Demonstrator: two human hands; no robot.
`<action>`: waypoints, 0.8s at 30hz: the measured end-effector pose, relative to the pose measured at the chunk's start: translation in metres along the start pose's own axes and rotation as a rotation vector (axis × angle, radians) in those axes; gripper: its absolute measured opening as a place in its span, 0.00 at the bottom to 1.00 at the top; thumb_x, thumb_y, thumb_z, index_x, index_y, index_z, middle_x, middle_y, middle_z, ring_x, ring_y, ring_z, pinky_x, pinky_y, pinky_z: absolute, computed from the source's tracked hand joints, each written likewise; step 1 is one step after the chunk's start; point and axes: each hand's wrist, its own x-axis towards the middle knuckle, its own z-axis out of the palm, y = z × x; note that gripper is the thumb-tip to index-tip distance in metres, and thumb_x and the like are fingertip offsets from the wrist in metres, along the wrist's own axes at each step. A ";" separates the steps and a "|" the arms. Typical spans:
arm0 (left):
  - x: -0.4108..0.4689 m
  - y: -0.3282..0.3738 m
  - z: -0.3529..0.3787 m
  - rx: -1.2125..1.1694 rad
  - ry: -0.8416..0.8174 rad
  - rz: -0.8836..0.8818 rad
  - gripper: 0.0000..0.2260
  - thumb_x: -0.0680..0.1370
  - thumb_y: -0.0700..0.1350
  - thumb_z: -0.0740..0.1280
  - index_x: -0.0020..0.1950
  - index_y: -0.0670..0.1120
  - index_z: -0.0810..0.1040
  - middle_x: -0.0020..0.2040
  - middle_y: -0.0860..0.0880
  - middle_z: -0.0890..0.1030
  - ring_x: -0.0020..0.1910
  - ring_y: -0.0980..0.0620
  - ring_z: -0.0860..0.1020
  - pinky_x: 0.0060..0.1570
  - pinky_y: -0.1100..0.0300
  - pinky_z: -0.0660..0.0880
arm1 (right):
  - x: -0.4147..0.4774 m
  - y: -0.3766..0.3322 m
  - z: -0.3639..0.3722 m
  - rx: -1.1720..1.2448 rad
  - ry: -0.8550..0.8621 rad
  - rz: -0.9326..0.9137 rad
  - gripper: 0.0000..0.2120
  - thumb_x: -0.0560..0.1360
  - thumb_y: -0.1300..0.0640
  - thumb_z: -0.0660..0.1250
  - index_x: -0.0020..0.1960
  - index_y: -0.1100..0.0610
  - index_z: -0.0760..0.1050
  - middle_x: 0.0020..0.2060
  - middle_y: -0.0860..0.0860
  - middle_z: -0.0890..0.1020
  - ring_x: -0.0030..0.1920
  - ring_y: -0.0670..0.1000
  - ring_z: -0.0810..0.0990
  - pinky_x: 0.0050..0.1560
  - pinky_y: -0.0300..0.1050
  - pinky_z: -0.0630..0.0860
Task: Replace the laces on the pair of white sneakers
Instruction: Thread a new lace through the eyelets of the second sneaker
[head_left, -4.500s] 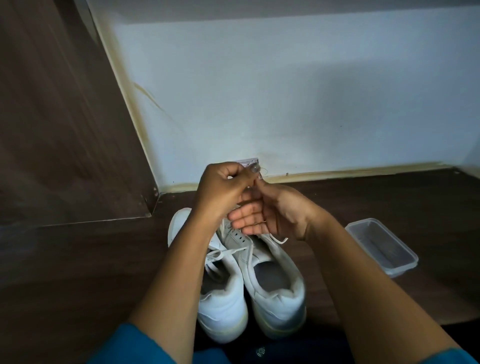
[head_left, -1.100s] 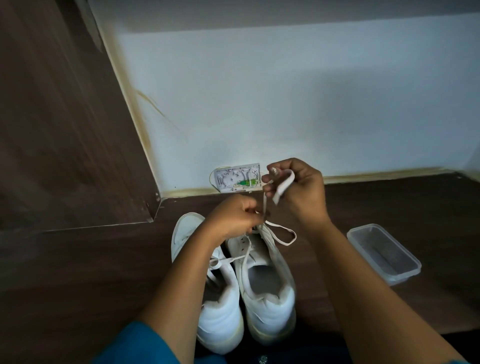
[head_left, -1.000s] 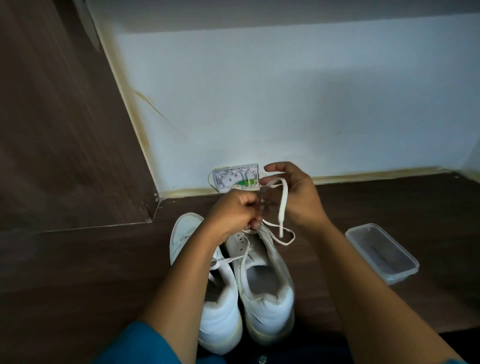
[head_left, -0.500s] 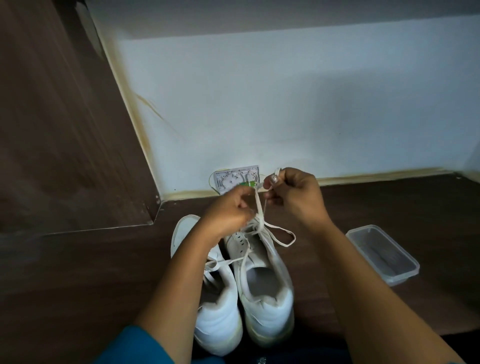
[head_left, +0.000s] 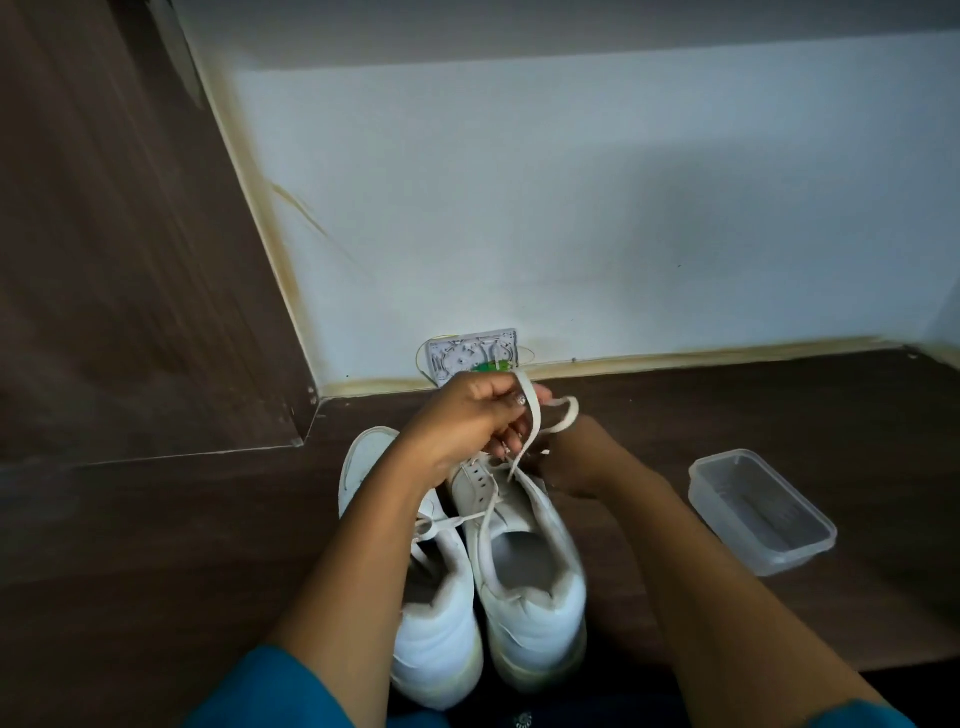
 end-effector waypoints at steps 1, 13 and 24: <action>0.000 0.002 -0.002 0.021 0.020 -0.002 0.12 0.78 0.33 0.61 0.46 0.48 0.80 0.32 0.49 0.78 0.26 0.57 0.73 0.27 0.66 0.68 | 0.002 0.002 0.004 0.037 -0.007 -0.006 0.10 0.71 0.61 0.67 0.50 0.53 0.78 0.44 0.51 0.83 0.45 0.53 0.81 0.46 0.49 0.78; 0.000 -0.004 0.001 0.589 -0.204 -0.008 0.07 0.74 0.39 0.69 0.48 0.47 0.85 0.33 0.62 0.77 0.35 0.65 0.75 0.41 0.70 0.70 | 0.005 0.000 -0.027 0.450 0.299 0.167 0.13 0.74 0.54 0.69 0.32 0.57 0.74 0.26 0.49 0.74 0.30 0.48 0.71 0.34 0.41 0.65; 0.014 -0.031 0.003 0.969 -0.054 -0.057 0.07 0.75 0.41 0.63 0.50 0.51 0.75 0.53 0.46 0.72 0.56 0.41 0.74 0.56 0.47 0.73 | -0.006 -0.018 -0.068 1.644 0.446 0.078 0.19 0.77 0.55 0.62 0.28 0.54 0.74 0.29 0.50 0.76 0.33 0.50 0.75 0.40 0.46 0.71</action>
